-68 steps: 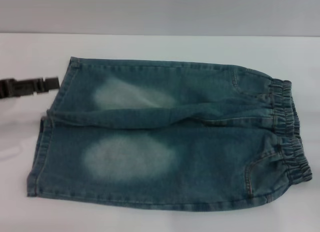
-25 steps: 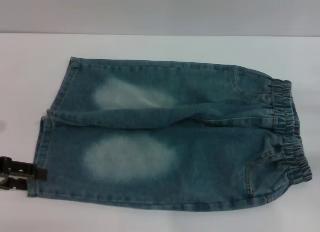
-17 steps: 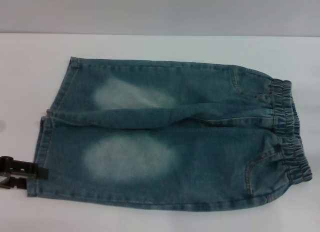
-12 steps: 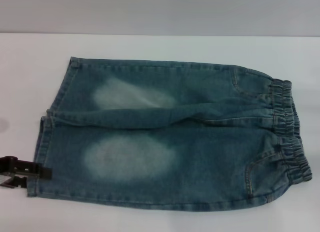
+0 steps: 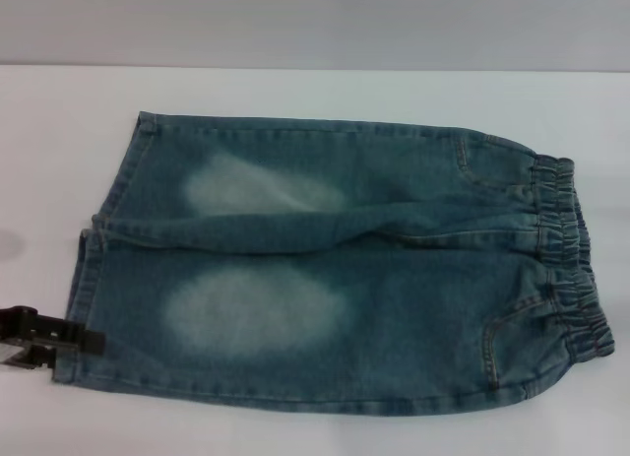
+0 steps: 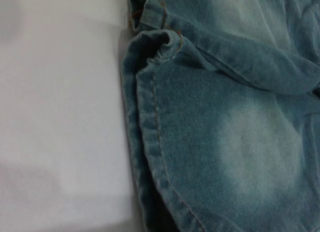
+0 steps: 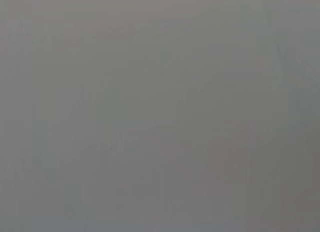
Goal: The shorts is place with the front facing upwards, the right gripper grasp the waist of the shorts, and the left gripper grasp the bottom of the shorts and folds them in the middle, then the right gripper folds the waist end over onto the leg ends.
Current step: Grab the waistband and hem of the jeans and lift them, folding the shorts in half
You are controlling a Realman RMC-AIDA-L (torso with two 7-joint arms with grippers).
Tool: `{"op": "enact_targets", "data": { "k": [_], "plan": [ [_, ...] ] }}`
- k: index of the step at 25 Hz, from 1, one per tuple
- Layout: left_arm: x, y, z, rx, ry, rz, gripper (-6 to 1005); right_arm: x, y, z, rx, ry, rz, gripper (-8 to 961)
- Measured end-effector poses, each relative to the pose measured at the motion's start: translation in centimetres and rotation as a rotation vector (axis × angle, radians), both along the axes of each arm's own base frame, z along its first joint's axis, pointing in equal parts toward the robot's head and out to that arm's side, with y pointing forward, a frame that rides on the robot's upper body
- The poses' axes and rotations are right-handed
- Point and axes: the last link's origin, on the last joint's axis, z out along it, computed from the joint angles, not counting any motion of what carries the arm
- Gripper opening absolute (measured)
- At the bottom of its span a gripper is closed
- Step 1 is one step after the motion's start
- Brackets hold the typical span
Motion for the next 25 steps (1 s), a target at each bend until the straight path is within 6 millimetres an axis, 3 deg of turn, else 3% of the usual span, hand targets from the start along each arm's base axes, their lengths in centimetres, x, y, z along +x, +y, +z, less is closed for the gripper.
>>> {"op": "enact_targets", "data": {
  "k": [7, 9, 20, 25],
  "plan": [
    [-0.4, 0.1, 0.0, 0.009, 0.025, -0.001, 770, 0.1, -0.1, 0.0, 0.001, 0.000, -0.004, 755],
    [-0.5, 0.1, 0.0, 0.010, 0.029, -0.005, 555, 0.1, -0.1, 0.1, 0.002, 0.000, -0.005, 755],
    [-0.4, 0.0, -0.3, -0.029, 0.054, -0.012, 91, 0.6, -0.5, 0.9, -0.002, 0.096, 0.047, 755],
    [-0.1, 0.6, -0.1, -0.001, 0.041, -0.013, 9, 0.0, 0.2, 2.9, -0.205, 0.228, 0.226, 755]
  ]
}}
